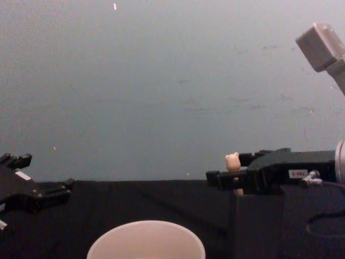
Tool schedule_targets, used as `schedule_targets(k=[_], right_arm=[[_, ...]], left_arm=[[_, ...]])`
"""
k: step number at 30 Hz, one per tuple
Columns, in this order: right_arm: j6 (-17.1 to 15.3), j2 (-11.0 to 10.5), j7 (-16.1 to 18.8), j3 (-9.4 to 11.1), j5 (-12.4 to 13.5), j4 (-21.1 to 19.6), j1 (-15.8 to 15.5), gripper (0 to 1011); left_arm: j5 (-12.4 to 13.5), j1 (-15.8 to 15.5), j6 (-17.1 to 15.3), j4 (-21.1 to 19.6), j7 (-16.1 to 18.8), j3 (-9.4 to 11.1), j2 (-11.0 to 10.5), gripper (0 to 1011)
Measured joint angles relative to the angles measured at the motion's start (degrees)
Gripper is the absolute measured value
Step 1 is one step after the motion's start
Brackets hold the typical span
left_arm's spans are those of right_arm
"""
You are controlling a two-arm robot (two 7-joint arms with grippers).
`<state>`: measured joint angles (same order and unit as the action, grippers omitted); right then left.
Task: Pick up the stirring spoon with one hand, stir inside the cup, then place it back in its original position.
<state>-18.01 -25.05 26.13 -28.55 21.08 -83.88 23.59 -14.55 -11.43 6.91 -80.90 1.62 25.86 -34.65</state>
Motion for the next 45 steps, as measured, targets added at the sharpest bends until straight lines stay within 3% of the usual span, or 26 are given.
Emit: schedule_targets(k=[23,33,45], right_arm=[[-0.4,-0.1,-0.2,-0.2,-0.5,-0.2,-0.2,985],[-0.5,-0.1,-0.2,-0.2,-0.5,-0.2,-0.2,743],[-0.5,-0.1,-0.2,-0.2,-0.4,-0.1,-0.2,359]], left_arm=[[0.0,0.0,0.0,0.0,0.0,0.0,0.0,1001],[0.0,0.0,0.0,0.0,0.0,0.0,0.0,1001],[0.0,0.0,0.0,0.0,0.0,0.0,0.0,1001]])
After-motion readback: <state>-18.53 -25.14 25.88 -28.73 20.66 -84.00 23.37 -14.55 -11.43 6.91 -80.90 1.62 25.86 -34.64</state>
